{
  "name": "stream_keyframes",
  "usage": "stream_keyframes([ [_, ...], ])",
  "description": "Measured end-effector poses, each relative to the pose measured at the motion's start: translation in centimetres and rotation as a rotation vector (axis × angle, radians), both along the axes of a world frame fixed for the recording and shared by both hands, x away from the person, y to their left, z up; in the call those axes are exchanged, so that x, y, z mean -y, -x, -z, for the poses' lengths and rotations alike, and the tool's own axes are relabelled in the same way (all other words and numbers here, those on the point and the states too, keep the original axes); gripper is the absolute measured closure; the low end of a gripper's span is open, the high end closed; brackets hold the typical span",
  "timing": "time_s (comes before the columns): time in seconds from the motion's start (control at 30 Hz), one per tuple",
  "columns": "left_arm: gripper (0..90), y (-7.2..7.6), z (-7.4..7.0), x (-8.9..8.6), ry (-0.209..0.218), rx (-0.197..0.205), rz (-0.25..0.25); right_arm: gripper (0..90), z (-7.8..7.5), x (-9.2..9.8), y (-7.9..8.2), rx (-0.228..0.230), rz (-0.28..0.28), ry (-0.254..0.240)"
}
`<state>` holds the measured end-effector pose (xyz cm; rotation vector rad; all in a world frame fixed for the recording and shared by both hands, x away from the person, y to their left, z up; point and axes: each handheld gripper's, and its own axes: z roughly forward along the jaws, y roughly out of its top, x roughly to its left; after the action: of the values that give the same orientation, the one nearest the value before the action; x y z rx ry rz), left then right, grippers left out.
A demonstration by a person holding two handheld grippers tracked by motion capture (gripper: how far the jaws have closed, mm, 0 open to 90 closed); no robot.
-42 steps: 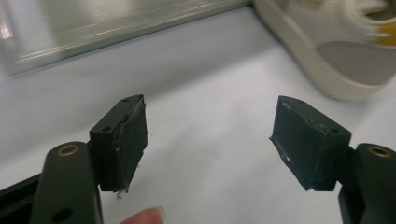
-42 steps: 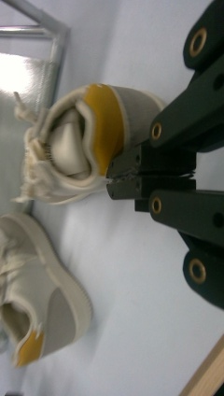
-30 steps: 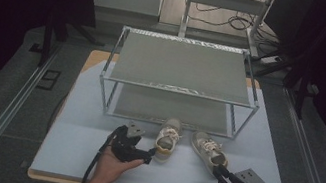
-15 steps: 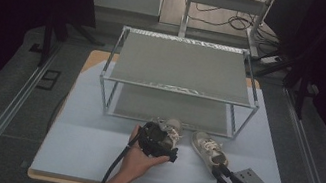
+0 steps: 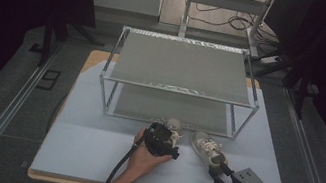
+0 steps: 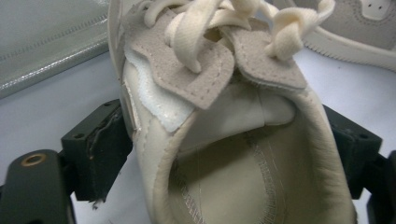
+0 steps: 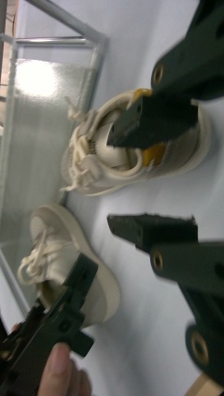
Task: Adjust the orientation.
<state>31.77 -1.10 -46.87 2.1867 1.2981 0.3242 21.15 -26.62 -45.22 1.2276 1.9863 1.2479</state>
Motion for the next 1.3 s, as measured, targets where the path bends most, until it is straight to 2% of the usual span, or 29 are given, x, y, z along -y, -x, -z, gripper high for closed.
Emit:
stream_keyframes([
  [0.07,16.3,0.1,0.0,-0.2,0.017,0.009,0.000,46.2,-0.4,0.0,-0.1,-0.003,-0.008,-0.008],
  [0.13,18.7,0.3,-0.1,-0.4,0.012,0.018,0.019,40.3,-0.9,0.1,-0.2,-0.002,-0.001,-0.007],
  [0.17,19.8,0.3,-0.1,-0.4,0.012,0.018,0.019,40.3,-0.9,0.1,-0.2,-0.002,-0.001,-0.007],
  [0.2,20.6,0.4,-0.1,-0.5,0.001,0.026,0.027,33.9,-1.3,0.4,-0.5,-0.005,0.004,-0.007],
  [0.3,22.9,0.4,-0.1,-0.9,0.011,0.038,0.038,30.4,-1.7,0.8,-1.1,-0.021,0.018,0.004],
  [0.37,25.5,0.5,-0.2,-1.1,-0.003,0.042,0.048,29.7,-1.8,0.9,-1.4,-0.031,0.021,0.011],
  [0.43,27.9,0.6,-0.4,-1.9,0.008,0.058,0.058,27.5,-2.1,1.4,-2.6,-0.058,0.027,0.031],
  [0.47,28.4,0.5,-0.4,-2.1,0.023,0.055,0.060,27.0,-2.3,1.5,-3.0,-0.068,0.027,0.039],
  [0.57,29.0,0.5,-0.4,-2.6,0.032,0.052,0.075,23.2,-2.6,1.6,-4.4,-0.116,0.012,0.070],
  [0.6,29.1,0.5,-0.4,-2.6,0.032,0.052,0.075,23.2,-2.6,1.6,-4.4,-0.116,0.012,0.070],
  [0.63,29.2,0.6,-0.5,-2.7,0.040,0.055,0.083,20.1,-2.7,1.5,-5.2,-0.144,-0.004,0.092],
  [0.77,29.7,0.7,-0.6,-2.9,0.061,0.054,0.106,16.3,-2.5,1.5,-6.4,-0.200,-0.035,0.104],
  [0.93,29.9,1.1,-1.1,-3.4,0.085,0.069,0.122,13.4,-2.1,1.6,-7.4,-0.250,-0.055,0.108],
  [1.0,30.0,1.2,-1.3,-3.6,0.095,0.069,0.120,13.3,-2.1,1.5,-7.5,-0.257,-0.056,0.107],
  [1.03,30.0,1.2,-1.5,-4.0,0.108,0.069,0.122,12.9,-2.0,1.4,-7.9,-0.275,-0.068,0.119],
  [1.2,30.0,1.5,-1.9,-5.1,0.116,0.084,0.115,12.1,-2.3,0.7,-8.7,-0.303,-0.084,0.173],
  [1.3,30.0,1.7,-2.0,-5.8,0.118,0.089,0.106,10.7,-2.0,0.3,-9.3,-0.345,-0.091,0.208],
])
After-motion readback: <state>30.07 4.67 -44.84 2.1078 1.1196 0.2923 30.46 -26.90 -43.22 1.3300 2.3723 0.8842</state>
